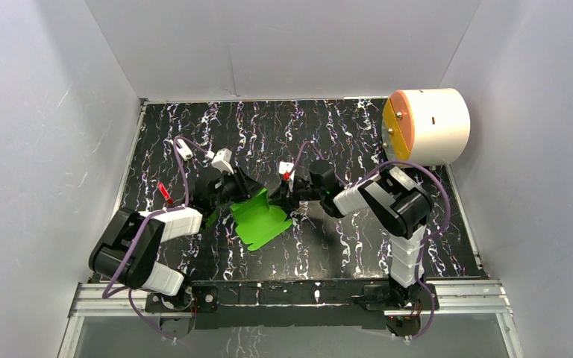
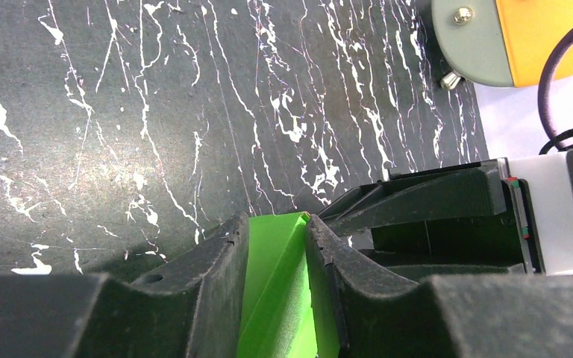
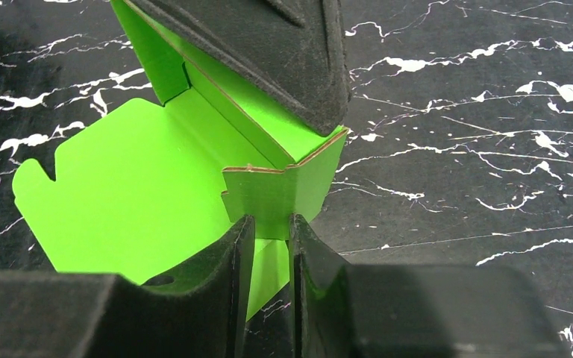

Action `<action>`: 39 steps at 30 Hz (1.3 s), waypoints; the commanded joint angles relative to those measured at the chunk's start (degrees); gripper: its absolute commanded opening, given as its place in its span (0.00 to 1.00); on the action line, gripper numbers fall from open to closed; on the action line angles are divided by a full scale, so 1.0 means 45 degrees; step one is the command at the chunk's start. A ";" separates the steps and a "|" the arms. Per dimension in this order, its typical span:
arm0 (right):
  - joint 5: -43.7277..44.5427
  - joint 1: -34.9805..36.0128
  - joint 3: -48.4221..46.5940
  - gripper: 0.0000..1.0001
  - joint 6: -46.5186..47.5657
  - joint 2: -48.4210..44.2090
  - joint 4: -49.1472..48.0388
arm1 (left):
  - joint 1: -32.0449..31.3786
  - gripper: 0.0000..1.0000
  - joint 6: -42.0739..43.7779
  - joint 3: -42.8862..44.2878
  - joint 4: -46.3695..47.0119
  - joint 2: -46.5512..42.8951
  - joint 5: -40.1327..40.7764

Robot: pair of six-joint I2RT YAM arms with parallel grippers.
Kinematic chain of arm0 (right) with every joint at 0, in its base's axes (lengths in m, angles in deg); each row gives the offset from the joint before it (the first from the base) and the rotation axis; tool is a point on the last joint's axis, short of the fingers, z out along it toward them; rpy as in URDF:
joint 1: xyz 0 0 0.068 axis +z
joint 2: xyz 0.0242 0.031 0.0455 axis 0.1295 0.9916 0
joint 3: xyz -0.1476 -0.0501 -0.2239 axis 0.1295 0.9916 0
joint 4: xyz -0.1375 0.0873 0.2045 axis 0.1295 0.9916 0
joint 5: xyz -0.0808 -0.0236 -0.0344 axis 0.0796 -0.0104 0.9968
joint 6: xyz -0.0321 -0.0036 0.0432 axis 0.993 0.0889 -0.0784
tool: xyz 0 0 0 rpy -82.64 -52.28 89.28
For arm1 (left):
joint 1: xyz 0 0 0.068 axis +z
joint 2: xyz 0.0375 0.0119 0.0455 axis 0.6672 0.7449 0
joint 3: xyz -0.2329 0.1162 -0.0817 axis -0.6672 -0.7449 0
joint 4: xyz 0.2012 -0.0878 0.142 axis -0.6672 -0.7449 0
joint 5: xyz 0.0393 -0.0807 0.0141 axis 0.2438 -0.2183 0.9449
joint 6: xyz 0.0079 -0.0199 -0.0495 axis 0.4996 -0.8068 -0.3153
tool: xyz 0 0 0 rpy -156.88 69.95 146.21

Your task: Fold the paper box

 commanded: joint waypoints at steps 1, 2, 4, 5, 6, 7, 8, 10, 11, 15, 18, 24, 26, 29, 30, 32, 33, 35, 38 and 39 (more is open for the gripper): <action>0.0547 0.0211 -0.0104 0.30 -0.0466 0.0367 -0.2282 | -0.0239 0.31 0.0103 -0.0373 -0.0654 0.0447 -0.0162; 0.0534 0.0228 -0.0147 0.29 -0.0499 0.0429 -0.2333 | -0.0252 0.30 0.0081 -0.0357 -0.0634 0.0491 -0.0211; 0.0492 0.0258 -0.0281 0.28 -0.0560 0.0563 -0.2336 | -0.0307 0.30 0.0057 -0.0324 -0.0581 0.0594 -0.0297; 0.0520 0.0285 -0.0340 0.27 -0.0558 0.0622 -0.2339 | -0.0311 0.29 0.0036 -0.0314 -0.0561 0.0643 -0.0343; 0.0565 0.0313 -0.0382 0.26 -0.0562 0.0670 -0.2367 | -0.0343 0.29 0.0019 -0.0298 -0.0527 0.0686 -0.0393; 0.0664 0.0321 -0.0411 0.26 -0.0558 0.0706 -0.2429 | -0.0360 0.28 -0.0017 -0.0294 -0.0493 0.0726 -0.0419; 0.0781 0.0329 -0.0401 0.26 -0.0562 0.0764 -0.2520 | -0.0370 0.28 -0.0044 -0.0293 -0.0450 0.0763 -0.0449; 0.1216 0.0376 -0.0311 0.25 -0.0548 0.0772 -0.2858 | -0.0390 0.28 -0.0073 -0.0276 -0.0414 0.0848 -0.0527; 0.1477 0.0395 -0.0229 0.25 -0.0571 0.0792 -0.3127 | -0.0390 0.27 -0.0090 -0.0279 -0.0389 0.0893 -0.0587; 0.2551 0.0458 -0.0087 0.26 -0.0540 0.0915 -0.3854 | -0.0391 0.27 -0.0282 -0.0307 -0.0237 0.0973 -0.0790; 0.2733 0.0459 -0.0086 0.29 -0.0529 0.1110 -0.4263 | -0.0400 0.26 -0.0429 -0.0385 -0.0090 0.1011 -0.0937; 0.2169 0.0573 -0.0292 0.30 -0.0511 0.1244 -0.4426 | -0.0391 0.25 -0.0759 -0.0486 0.0210 0.1057 -0.1201; 0.2166 0.0591 -0.0391 0.30 -0.0505 0.1280 -0.4401 | -0.0402 0.24 -0.0904 -0.0495 0.0344 0.1096 -0.1362; 0.2180 0.0603 -0.0521 0.27 -0.0538 0.1353 -0.4427 | -0.0392 0.24 -0.1190 -0.0470 0.0621 0.1239 -0.1832; 0.2203 0.0618 -0.0548 0.26 -0.0547 0.1362 -0.4454 | -0.0391 0.24 -0.1311 -0.0467 0.0707 0.1291 -0.1956; 0.2274 0.0629 -0.0569 0.25 -0.0567 0.1345 -0.4505 | -0.0391 0.26 -0.1556 -0.0484 0.0948 0.1395 -0.2195; 0.2318 0.0622 -0.0591 0.24 -0.0581 0.1326 -0.4508 | -0.0391 0.27 -0.1626 -0.0490 0.1017 0.1420 -0.2282; 0.2344 0.0637 -0.0594 0.20 -0.0611 0.1296 -0.4498 | -0.0391 0.28 -0.1701 -0.0470 0.1070 0.1443 -0.2362; 0.2458 0.0647 -0.0594 0.15 -0.0730 0.1267 -0.4443 | -0.0391 0.31 -0.1818 -0.0435 0.1105 0.1462 -0.2522; 0.2487 0.0658 -0.0579 0.14 -0.0764 0.1225 -0.4405 | -0.0391 0.32 -0.1866 -0.0421 0.1127 0.1462 -0.2594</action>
